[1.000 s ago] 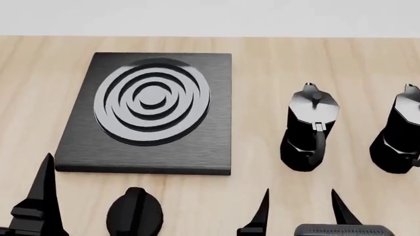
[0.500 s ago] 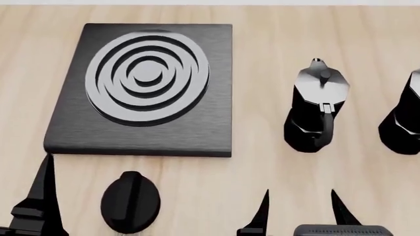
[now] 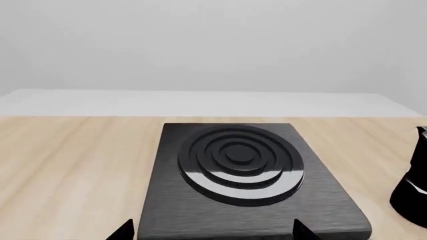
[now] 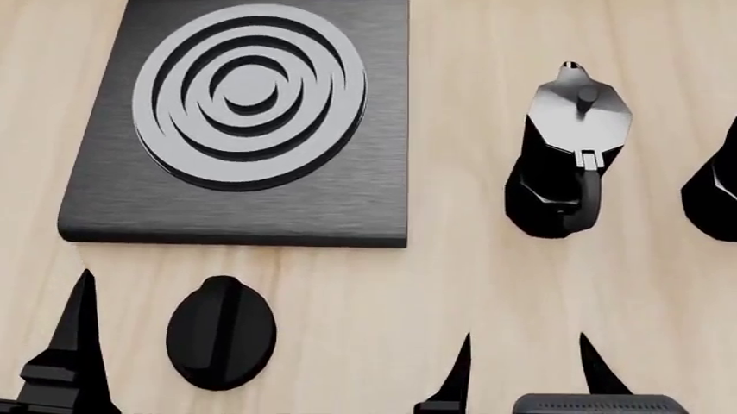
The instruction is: Put the right moka pot on the stove.
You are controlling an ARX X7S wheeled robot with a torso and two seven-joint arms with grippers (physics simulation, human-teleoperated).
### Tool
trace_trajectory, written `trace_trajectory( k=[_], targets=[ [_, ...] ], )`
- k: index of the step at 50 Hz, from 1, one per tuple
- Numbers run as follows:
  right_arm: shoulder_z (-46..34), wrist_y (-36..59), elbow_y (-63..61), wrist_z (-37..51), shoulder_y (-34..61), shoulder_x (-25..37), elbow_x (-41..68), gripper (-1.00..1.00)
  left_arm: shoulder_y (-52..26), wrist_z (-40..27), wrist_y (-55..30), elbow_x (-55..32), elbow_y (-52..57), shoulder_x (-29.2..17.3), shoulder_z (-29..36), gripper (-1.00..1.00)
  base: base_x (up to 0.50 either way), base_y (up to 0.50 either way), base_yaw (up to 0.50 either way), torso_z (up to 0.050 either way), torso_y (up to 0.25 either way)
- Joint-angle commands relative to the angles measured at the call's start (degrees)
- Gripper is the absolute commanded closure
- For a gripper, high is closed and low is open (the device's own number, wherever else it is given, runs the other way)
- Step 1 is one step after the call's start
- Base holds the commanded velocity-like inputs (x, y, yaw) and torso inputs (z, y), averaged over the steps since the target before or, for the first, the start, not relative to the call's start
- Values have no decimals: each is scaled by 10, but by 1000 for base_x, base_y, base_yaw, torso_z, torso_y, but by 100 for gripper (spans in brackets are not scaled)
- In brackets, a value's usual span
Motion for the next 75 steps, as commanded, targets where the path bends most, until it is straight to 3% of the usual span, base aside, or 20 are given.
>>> trace_trajectory(
  k=[1,21,24,26,34,53,57,69,70,73,75],
  targets=[
    [2,9,-8,4,2,5,2,-100,0,-2,2,-5,-1,-2,0,-100,0,0,0,0,0],
    [147,142,-133,21,-8,81,123,-100,-1,-8,2,-9,2,-6,1,-100,0,0,0,0,0],
    [181,141,-143,13,-19,93,143,-100,-2,-10,1,-8,2,-7,3,-100,0,0,0,0,0],
    [177,63,-112,-15,-64,89,105,-100,-1,-10,3,-7,1,-7,3,-100,0,0,0,0,0],
    [222,53,-104,-32,-85,122,108,-100,-2,-10,4,-4,-1,-9,8,-100,0,0,0,0,0],
    [334,61,-43,-94,-60,166,212,-100,-1,-14,5,-9,0,-13,9,-100,0,0,0,0,0],
    [364,116,-45,-78,-18,202,267,-100,-1,-15,5,-10,1,-15,10,-100,0,0,0,0,0],
    [427,103,15,-131,-2,212,325,-100,-3,-24,-3,-15,7,-19,12,-100,0,0,0,0,0],
    [419,65,34,-159,-20,193,297,-100,-2,-23,-1,-14,6,-19,12,-100,0,0,0,0,0],
    [429,80,36,-161,-2,212,320,-100,-1,-22,0,-12,4,-20,15,-100,0,0,0,0,0],
    [415,26,68,-194,-19,184,277,-100,-1,-23,0,-12,5,-20,15,-100,0,0,0,0,0]
  ],
)
